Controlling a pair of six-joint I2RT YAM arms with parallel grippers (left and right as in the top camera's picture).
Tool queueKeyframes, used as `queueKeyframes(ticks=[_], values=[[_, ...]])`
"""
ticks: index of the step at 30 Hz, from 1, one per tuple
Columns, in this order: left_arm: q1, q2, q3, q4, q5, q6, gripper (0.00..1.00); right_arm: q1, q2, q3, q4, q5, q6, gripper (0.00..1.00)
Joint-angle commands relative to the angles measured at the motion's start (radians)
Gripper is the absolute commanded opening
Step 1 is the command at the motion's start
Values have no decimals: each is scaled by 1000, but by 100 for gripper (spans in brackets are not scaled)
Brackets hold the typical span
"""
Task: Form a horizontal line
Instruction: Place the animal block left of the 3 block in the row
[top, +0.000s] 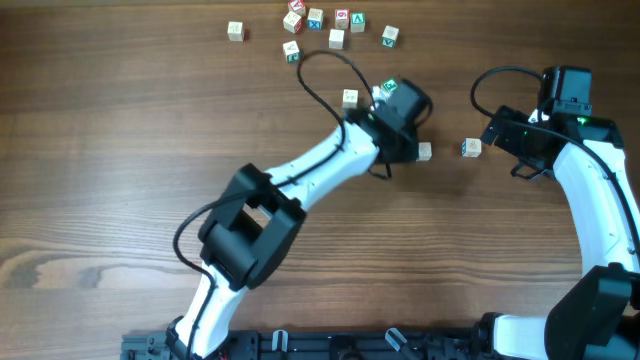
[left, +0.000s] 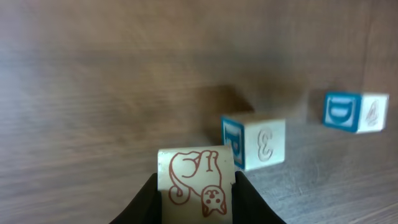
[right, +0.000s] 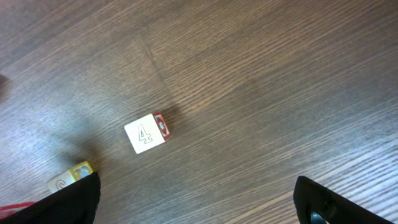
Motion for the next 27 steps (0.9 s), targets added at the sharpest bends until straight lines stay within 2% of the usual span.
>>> queueKeyframes(ticks=[1,6,14,27], values=[[-16,7,-55,22,-56,-89,14,-5,6,5,-2,26,14,100],[-20,7,-80,37,-112,-88,15,-5,6,5,-5,26,14,100],[-21,60,-81,145,-130,-88,24,-5,6,5,-10,26,14,100],[-57,111,-81,212,-119,-83,19,-5,6,5,-13,26,11,100]])
